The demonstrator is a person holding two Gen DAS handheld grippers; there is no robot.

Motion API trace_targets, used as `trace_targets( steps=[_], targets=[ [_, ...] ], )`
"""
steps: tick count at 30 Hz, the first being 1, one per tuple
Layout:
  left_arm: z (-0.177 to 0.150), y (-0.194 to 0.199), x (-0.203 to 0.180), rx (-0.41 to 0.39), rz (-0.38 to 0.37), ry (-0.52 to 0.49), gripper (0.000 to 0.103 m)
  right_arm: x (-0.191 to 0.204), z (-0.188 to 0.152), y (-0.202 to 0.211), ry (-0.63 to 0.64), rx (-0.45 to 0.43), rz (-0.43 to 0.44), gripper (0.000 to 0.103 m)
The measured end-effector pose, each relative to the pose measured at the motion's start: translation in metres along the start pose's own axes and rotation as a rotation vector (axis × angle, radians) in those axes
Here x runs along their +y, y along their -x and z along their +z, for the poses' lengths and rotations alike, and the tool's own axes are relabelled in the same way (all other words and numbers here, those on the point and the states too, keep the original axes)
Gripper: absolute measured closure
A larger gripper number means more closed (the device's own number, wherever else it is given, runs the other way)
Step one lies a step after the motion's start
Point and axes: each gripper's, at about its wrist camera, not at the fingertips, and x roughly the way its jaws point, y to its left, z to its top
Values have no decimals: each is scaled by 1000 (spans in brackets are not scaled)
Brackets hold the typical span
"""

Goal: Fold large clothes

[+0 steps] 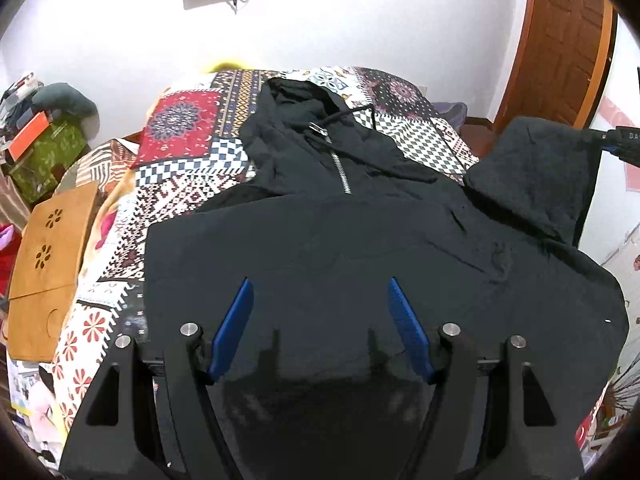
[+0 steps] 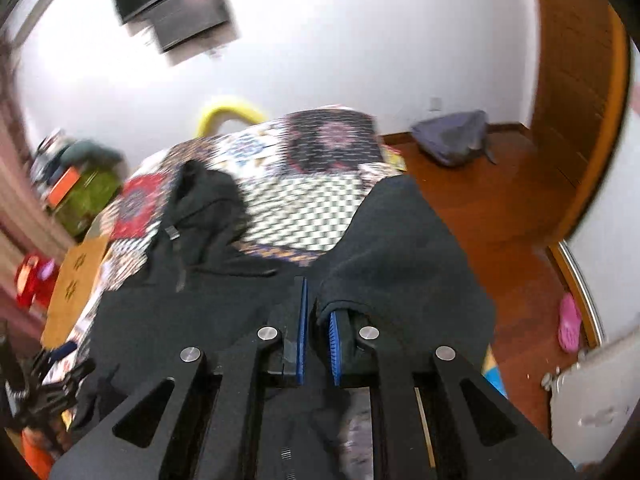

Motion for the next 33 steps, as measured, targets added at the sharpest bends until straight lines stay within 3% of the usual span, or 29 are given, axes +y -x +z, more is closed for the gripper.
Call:
trace_targets(
  steps=[7, 14, 19, 23, 29, 31, 33],
  targets=[
    [-12, 8, 20, 8, 8, 27, 34, 59, -21, -23, 88, 83, 106, 94],
    [-26, 16, 26, 24, 35, -3, 34, 96, -67, -77, 120, 273, 168, 94],
    [-32, 15, 26, 38, 36, -2, 34, 106, -87, -86, 194, 343, 154, 93],
    [-31, 11, 20, 49, 29, -5, 34, 102, -92, -74, 181, 401, 185, 76],
    [-27, 9, 1, 44, 11, -39, 33, 86, -85, -34, 154, 334, 208, 72],
    [-25, 7, -7, 45, 4, -52, 33, 73, -78, -20, 122, 284, 191, 66],
    [-24, 4, -12, 47, 0, -61, 32, 57, -70, -10, 66, 236, 173, 53]
  ],
)
